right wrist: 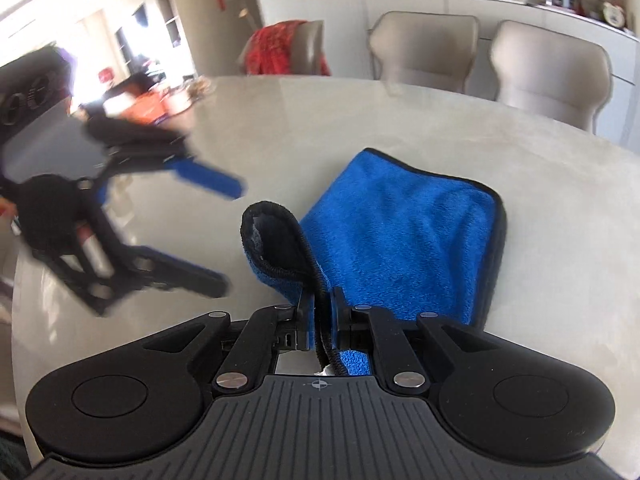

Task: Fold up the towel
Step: 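Lift and fold the towel end over with both grippers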

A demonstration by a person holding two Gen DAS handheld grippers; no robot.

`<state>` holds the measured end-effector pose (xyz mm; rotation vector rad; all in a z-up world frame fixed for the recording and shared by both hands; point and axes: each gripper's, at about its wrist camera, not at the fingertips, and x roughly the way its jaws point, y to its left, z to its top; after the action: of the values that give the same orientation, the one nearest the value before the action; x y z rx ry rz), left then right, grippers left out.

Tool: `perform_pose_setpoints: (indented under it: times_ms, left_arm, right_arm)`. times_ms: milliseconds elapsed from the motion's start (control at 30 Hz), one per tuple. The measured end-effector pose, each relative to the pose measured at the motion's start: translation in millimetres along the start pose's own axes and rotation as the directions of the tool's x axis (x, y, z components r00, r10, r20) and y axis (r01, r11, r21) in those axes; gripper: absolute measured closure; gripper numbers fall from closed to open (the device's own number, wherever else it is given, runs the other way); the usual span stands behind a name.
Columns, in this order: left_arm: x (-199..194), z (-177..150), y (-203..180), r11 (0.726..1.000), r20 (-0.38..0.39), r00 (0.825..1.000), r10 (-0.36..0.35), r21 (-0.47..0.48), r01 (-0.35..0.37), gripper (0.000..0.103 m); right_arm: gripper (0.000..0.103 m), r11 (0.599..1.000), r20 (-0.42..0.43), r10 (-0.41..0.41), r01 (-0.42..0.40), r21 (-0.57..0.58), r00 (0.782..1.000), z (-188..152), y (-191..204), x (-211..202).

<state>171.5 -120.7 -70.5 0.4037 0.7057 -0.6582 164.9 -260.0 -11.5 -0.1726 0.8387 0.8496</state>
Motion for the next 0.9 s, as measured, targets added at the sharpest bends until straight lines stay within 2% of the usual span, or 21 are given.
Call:
perform_pose_setpoints:
  times_ms: [100,233,267,333,367,400,433,500,600,767,800,900]
  left_arm:
    - [13.0,5.2,-9.3,0.994,0.003,0.998,-0.067,0.082,0.067,0.021]
    - [29.4,7.4,-11.3,0.978,-0.062,0.982,-0.179,0.100,0.185,0.052]
    - [34.4,7.0,-9.9,0.981,-0.078,0.983,-0.167,0.091,0.174,0.057]
    - [37.2,7.2,-3.4,0.984,-0.090,0.982,-0.166,0.057,0.172,0.079]
    - [37.7,8.0,2.0,0.984,-0.086,0.981,-0.171,0.024,0.174,0.082]
    - [37.7,8.6,6.7,0.984,-0.078,0.981,-0.176,-0.003,0.176,0.085]
    - [35.0,9.2,12.2,0.984,-0.067,0.982,-0.178,-0.031,0.176,0.087]
    - [29.6,10.3,21.2,0.983,-0.051,0.983,-0.174,-0.072,0.170,0.088]
    - [25.5,11.8,28.1,0.983,-0.047,0.985,-0.164,-0.096,0.159,0.088]
    - [20.7,11.2,24.6,0.980,-0.048,0.983,-0.177,-0.098,0.171,0.088]
    - [22.3,11.0,24.0,0.981,-0.053,0.983,-0.176,-0.095,0.171,0.088]
    - [21.0,10.5,20.8,0.981,-0.062,0.983,-0.175,-0.098,0.169,0.088]
  right_arm:
    - [0.095,1.000,-0.014,0.008,-0.008,-0.010,1.000,1.0,0.1,1.3]
    - [0.095,1.000,-0.027,0.025,-0.026,-0.005,0.999,3.6,0.5,5.5]
    - [0.094,1.000,-0.029,0.023,-0.023,-0.012,0.999,3.5,1.5,5.5]
    - [0.092,0.999,-0.041,0.001,-0.003,-0.044,0.999,1.7,4.1,5.8]
    - [0.090,0.998,-0.040,-0.022,0.019,-0.061,0.999,-0.9,5.3,4.1]
    - [0.084,0.997,-0.035,-0.033,0.030,-0.070,0.999,-3.5,5.6,2.4]
    - [0.075,0.996,-0.027,-0.044,0.042,-0.085,0.999,-7.0,6.6,-1.3]
    - [0.068,0.992,-0.010,-0.068,0.066,-0.104,0.998,-14.3,7.5,-9.8]
    - [0.065,0.987,-0.021,-0.087,0.083,-0.140,0.996,-24.4,7.2,-17.1]
    - [0.064,0.951,-0.011,-0.178,0.169,-0.260,0.984,-39.6,12.3,-20.2]
    - [0.065,0.947,-0.012,-0.191,0.181,-0.267,0.982,-41.0,11.1,-18.9]
    - [0.093,0.952,-0.035,-0.195,0.181,-0.248,0.980,-38.1,3.4,-16.5]
